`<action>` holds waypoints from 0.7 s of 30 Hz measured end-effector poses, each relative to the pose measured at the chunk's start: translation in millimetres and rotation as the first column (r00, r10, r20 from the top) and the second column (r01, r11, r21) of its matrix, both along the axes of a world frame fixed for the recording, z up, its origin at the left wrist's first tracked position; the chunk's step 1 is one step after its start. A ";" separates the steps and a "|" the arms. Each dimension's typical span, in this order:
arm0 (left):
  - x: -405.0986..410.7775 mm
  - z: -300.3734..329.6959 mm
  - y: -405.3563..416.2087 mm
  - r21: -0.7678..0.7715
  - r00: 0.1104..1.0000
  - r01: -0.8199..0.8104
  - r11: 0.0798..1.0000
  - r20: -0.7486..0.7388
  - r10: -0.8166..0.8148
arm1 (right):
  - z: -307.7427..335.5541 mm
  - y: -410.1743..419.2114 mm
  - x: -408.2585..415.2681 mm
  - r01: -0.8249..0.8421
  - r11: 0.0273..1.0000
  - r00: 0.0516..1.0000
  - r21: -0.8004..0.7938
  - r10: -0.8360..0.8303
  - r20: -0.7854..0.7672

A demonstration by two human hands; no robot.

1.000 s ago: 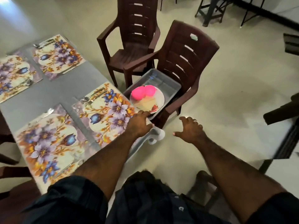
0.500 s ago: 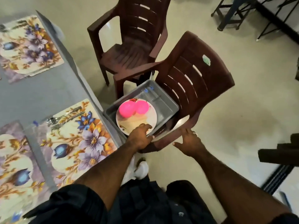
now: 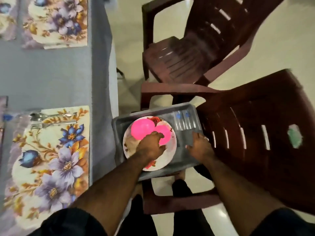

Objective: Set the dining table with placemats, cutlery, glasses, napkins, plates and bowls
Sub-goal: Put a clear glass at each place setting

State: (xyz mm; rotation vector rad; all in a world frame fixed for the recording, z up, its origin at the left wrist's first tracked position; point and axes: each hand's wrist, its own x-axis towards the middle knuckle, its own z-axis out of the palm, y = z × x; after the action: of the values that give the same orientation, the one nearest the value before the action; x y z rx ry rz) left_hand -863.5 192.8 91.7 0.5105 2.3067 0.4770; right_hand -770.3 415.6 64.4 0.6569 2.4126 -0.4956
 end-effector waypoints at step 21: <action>-87.2 -133.2 151.8 -0.292 0.979 0.104 0.951 -0.141 -0.150 | -103.2 77.0 -126.3 -0.559 0.759 0.803 0.335 0.596 -0.008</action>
State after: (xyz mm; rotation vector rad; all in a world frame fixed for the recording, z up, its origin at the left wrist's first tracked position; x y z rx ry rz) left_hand -950.6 344.6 -41.5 0.5682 2.4240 0.0394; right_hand -896.6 492.7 -38.8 -0.0341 2.6547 0.1279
